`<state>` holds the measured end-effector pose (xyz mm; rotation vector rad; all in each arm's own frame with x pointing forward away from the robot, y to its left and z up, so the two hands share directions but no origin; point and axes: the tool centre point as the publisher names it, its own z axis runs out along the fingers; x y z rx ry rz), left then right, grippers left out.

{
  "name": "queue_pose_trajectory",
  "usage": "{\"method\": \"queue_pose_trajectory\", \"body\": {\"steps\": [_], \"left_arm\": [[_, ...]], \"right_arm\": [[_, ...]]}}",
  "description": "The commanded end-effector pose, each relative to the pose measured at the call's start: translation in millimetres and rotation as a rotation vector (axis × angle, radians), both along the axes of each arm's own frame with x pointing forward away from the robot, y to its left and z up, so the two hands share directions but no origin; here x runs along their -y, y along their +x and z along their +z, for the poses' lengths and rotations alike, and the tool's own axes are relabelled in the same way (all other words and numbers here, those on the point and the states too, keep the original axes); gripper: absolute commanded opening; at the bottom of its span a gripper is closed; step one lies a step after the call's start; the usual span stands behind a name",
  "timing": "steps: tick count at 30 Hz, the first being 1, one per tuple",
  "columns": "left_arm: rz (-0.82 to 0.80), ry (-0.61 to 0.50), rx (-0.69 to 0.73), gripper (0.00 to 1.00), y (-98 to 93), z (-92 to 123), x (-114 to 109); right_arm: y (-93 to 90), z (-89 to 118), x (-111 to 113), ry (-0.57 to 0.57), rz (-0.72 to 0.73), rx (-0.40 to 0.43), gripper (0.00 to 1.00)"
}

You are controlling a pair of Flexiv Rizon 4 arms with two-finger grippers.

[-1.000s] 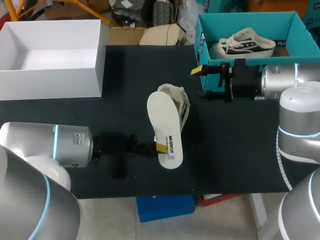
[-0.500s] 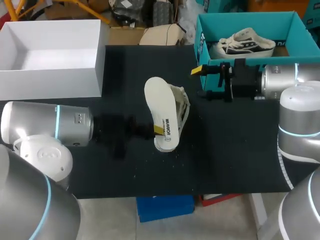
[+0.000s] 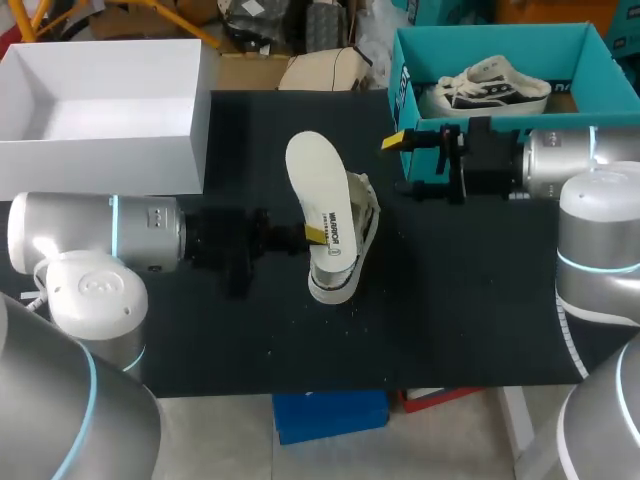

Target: Take the shoe out of the shoebox, open the shoe tongue, remove and reinsert the insole, then place the shoe into the shoebox

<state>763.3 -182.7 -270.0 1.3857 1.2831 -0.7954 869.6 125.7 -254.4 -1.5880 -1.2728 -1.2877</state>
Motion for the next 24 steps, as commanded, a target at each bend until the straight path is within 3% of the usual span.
{"method": "queue_pose_trajectory", "body": {"steps": [1,13,15,24], "left_arm": [[-0.004,-0.003,0.004,0.0,1.6,-2,1],[-0.004,-0.003,0.004,0.0,1.6,-2,1],[-0.004,-0.003,0.004,0.0,1.6,-2,1],[-0.004,-0.003,0.004,0.0,1.6,-2,1]], "right_arm": [[-0.3,-1,-1,0.001,-0.004,0.001,1.0],[-0.3,-1,-1,0.001,-0.004,0.001,1.0],[-3.1,0,-4,0.067,0.065,0.023,1.0],[-26.4,-10,-18,0.151,0.301,0.088,1.0]]}}
